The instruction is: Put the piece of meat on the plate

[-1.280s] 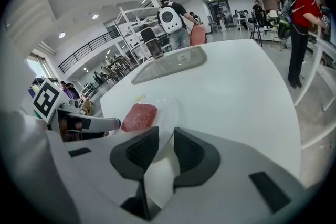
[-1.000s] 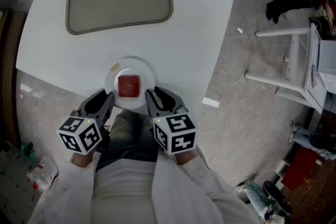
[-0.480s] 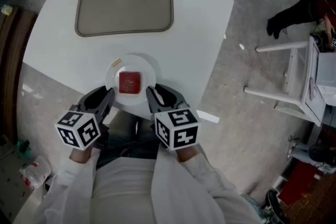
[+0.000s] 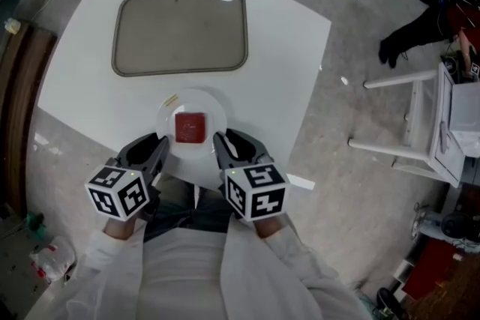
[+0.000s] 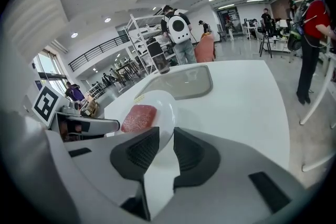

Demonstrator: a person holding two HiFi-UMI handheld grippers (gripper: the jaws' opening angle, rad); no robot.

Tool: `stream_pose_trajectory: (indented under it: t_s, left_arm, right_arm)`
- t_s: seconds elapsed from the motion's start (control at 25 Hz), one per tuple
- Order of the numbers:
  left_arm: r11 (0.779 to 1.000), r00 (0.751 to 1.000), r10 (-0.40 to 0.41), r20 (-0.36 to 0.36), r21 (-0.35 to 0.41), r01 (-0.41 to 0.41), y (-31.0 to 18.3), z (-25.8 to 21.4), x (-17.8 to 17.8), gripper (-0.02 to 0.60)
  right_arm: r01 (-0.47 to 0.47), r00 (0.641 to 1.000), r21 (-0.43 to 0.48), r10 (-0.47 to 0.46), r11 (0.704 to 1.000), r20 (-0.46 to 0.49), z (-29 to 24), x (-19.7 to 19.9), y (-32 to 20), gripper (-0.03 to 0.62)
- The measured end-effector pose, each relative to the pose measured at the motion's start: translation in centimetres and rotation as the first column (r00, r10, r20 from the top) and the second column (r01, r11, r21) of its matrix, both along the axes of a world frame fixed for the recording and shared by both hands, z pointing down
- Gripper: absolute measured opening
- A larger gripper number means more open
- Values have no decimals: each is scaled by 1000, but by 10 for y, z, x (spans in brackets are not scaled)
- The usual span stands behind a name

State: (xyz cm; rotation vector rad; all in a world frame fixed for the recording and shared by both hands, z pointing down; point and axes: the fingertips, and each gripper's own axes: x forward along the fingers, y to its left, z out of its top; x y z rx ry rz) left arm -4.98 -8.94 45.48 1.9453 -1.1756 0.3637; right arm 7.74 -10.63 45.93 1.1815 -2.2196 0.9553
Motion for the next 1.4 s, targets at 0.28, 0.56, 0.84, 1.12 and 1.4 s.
stream_pose_trajectory:
  t_s: [0.28,0.56,0.84,1.12,1.4]
  left_arm:
    - [999,999,54,6,4,-54,-50,-4,-20,100]
    - [993,993,113,23,13,-114,-113,-9,-46,100]
    - [986,986,168,13,4,-168,-169,-4,-63,100]
    - [975,974,223,28,9,-223,-207,2,-68,100]
    - [973,973,228,45,4,-229,-230,8,-69,100]
  right_arm:
    - [-45,999,15,45,999,10,-5,-19,-48,91]
    - [-79,997,3,79,997,19,-7,-46,-102,92]
    - [-127,992,-16,127,992,12,-2,-62,-158,92]
    - [-174,985,-26,174,984,-6,6,-67,-193,91]
    - [-191,982,-45,191,981,-7,12,-68,-212,91]
